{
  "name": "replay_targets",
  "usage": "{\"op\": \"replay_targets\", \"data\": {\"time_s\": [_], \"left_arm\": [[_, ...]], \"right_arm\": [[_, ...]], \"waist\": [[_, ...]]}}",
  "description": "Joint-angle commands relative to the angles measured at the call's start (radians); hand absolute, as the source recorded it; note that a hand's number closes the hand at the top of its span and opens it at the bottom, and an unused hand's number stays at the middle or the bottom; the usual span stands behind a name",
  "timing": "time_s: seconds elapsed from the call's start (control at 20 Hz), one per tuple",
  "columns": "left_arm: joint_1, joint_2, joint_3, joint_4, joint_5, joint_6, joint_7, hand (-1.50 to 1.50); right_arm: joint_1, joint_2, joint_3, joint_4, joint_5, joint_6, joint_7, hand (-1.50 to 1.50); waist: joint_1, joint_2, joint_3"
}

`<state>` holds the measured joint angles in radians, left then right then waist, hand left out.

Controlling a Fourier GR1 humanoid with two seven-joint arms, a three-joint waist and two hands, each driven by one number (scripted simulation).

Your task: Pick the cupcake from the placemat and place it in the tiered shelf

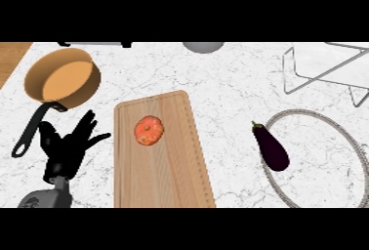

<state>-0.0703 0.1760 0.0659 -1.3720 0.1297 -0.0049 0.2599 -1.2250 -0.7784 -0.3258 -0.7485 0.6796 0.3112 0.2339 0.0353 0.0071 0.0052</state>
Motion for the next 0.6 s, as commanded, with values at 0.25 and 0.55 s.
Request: {"op": "replay_targets", "data": {"time_s": [0.25,0.55], "left_arm": [[0.000,-0.007,-0.015,0.013,-0.015,0.001,0.041,0.00],[0.061,-0.007,-0.018,-0.012,-0.018,-0.012,0.015,0.00]], "right_arm": [[-0.026,0.005,0.015,0.255,0.072,-0.177,-0.169,1.50],[-0.088,-0.031,-0.009,0.357,0.064,-0.190,-0.273,1.50]], "waist": [[0.000,0.006,-0.005],[0.012,0.007,-0.004]]}}
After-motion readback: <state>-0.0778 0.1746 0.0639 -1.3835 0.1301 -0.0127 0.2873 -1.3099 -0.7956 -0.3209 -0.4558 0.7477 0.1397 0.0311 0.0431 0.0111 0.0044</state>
